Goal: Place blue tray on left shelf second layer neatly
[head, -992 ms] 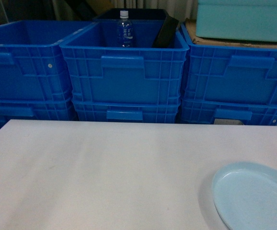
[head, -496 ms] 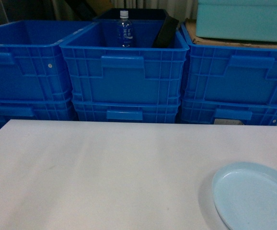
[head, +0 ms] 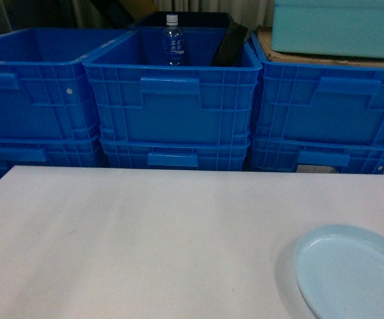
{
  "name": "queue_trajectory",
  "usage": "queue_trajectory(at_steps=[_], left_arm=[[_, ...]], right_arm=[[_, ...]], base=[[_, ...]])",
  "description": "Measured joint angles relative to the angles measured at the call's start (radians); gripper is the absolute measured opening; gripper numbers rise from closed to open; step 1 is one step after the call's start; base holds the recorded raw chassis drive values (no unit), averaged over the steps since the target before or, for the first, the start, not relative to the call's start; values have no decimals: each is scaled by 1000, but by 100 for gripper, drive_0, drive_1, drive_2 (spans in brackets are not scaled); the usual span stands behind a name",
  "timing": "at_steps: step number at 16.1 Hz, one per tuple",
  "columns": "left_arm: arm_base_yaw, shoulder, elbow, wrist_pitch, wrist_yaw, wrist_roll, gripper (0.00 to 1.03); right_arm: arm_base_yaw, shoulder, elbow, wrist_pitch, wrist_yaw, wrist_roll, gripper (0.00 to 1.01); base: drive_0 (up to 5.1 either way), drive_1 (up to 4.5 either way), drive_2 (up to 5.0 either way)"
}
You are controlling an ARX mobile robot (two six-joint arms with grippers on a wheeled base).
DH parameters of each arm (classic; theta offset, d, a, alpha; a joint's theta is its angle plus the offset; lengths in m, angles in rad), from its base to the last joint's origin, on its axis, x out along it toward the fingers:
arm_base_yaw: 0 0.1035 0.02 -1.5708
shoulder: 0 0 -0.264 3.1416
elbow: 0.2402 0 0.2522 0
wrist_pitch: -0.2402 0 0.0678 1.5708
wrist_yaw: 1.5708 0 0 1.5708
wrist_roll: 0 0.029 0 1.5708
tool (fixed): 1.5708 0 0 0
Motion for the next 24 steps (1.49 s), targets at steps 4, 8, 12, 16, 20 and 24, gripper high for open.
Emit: queue_trajectory(at_steps=[4,8,12,16,20,24], left_arm=[[0,0,0,0,1,0,98],[0,0,0,0,0,0,98],[0,0,0,0,1,0,98],[0,0,0,0,1,0,98],[0,0,0,0,0,0,98],[0,0,0,0,1,0,98]], right_arm=[[-19,344,57,315,-98,5,98],[-123,996,416,381,-286,48,98],[-217,1538,734,48,-523,143,98],[-216,1634,677,111,-470,98,98],[-219,1730,648,175,-446,100,98],[-264,1803,638,207,-441,98,98]], base=[[0,0,0],[0,0,0],[0,0,0],[0,0,0],[0,0,0],[0,0,0]])
